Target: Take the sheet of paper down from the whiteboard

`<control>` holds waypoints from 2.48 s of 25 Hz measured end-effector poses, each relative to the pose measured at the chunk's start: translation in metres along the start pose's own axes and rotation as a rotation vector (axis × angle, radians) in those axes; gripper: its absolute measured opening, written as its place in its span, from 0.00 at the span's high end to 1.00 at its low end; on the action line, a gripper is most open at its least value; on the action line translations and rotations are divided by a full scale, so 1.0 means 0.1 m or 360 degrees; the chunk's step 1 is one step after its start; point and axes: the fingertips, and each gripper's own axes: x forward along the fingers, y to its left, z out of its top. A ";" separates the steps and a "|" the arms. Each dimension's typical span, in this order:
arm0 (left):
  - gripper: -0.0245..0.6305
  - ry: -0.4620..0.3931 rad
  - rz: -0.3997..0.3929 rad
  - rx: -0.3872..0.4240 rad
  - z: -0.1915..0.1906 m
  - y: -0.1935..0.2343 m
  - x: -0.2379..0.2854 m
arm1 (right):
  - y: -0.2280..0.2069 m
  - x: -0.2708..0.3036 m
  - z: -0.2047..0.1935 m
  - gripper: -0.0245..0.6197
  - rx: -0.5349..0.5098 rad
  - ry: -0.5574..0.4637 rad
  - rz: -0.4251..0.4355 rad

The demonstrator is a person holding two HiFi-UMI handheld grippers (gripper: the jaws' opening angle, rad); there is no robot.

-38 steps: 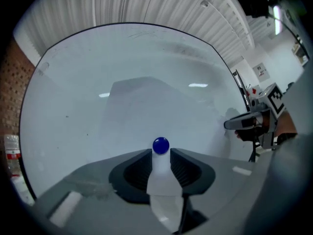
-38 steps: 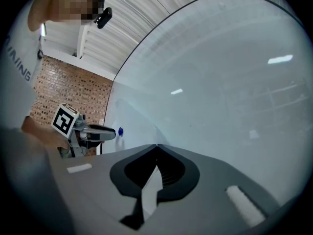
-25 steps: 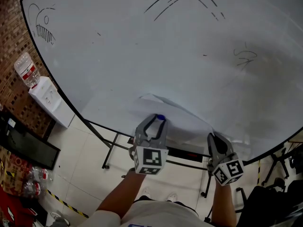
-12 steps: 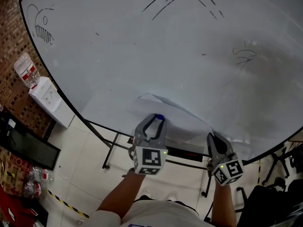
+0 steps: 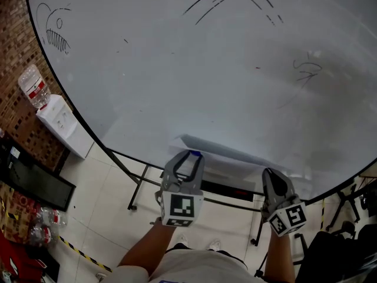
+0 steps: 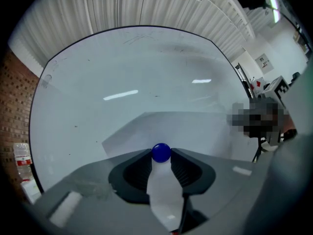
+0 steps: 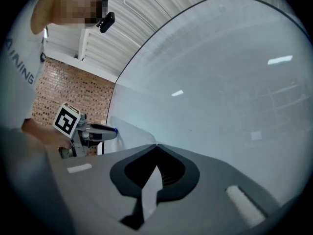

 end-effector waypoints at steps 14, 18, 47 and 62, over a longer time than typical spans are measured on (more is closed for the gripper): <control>0.76 -0.0081 0.0040 -0.0071 0.06 0.45 -0.74 | -0.25 -0.97 0.08 0.95 -0.0053 0.0018 -0.0303; 0.76 -0.0057 0.0001 -0.0150 -0.11 0.51 -0.75 | -0.52 -1.33 0.04 0.95 -0.0019 0.0015 -0.0491; 0.76 0.0042 -0.0159 -0.0302 -0.54 0.11 -0.54 | -0.47 -1.32 -0.24 0.95 -0.0005 0.0127 -0.0550; 0.76 0.0039 -0.0173 -0.0306 -0.52 0.09 -0.53 | -0.43 -1.27 -0.20 0.95 -0.0014 0.0121 -0.0527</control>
